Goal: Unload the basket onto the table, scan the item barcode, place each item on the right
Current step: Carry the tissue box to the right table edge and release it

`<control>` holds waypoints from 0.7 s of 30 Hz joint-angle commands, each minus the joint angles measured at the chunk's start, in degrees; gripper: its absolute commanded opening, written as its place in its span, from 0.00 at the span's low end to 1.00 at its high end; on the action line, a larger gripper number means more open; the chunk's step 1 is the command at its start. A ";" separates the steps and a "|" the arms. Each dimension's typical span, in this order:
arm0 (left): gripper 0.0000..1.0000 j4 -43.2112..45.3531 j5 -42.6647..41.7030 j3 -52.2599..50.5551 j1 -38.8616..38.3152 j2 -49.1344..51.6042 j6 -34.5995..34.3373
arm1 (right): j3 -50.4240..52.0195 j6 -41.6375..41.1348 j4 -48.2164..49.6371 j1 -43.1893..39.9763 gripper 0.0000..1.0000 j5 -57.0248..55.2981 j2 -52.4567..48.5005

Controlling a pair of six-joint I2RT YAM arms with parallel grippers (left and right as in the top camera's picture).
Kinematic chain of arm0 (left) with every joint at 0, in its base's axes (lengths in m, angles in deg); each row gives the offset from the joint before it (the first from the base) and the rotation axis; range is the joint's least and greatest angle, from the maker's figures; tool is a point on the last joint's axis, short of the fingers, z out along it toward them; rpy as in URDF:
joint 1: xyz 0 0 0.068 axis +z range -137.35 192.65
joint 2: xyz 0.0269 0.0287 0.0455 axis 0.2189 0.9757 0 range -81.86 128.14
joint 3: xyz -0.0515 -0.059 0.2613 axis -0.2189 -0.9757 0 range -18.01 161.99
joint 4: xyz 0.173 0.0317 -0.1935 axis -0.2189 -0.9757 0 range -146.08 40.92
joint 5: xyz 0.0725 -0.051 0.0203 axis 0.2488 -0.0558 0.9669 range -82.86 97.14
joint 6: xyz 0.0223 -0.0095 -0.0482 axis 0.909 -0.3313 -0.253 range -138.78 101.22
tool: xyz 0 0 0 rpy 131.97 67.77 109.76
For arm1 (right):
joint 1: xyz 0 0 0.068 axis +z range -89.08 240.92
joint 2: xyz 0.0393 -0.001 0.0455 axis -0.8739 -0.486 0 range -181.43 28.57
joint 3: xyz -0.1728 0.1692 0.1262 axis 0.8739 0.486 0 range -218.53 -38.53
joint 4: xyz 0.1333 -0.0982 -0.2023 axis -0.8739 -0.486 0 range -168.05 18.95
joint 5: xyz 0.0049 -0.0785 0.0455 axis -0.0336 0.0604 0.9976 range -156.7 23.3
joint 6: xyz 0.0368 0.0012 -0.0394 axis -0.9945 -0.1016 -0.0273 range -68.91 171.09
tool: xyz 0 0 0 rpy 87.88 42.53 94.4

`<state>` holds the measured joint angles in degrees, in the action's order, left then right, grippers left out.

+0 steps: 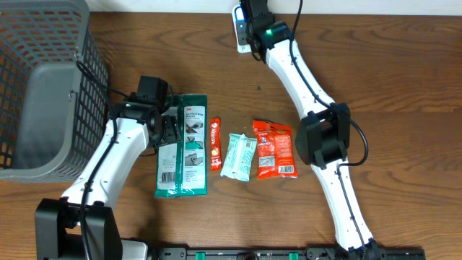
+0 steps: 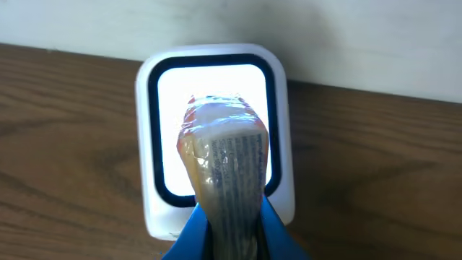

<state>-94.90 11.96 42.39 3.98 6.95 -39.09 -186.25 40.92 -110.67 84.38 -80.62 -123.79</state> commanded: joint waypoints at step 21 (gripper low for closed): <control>0.85 0.00 0.33 0.92 0.35 -0.42 0.26 | 0.31 0.66 -34.01 -1.46 0.01 9.40 25.22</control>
<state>-94.93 11.96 42.39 3.98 6.95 -39.09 -185.17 41.05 -138.82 83.95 -72.03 -103.70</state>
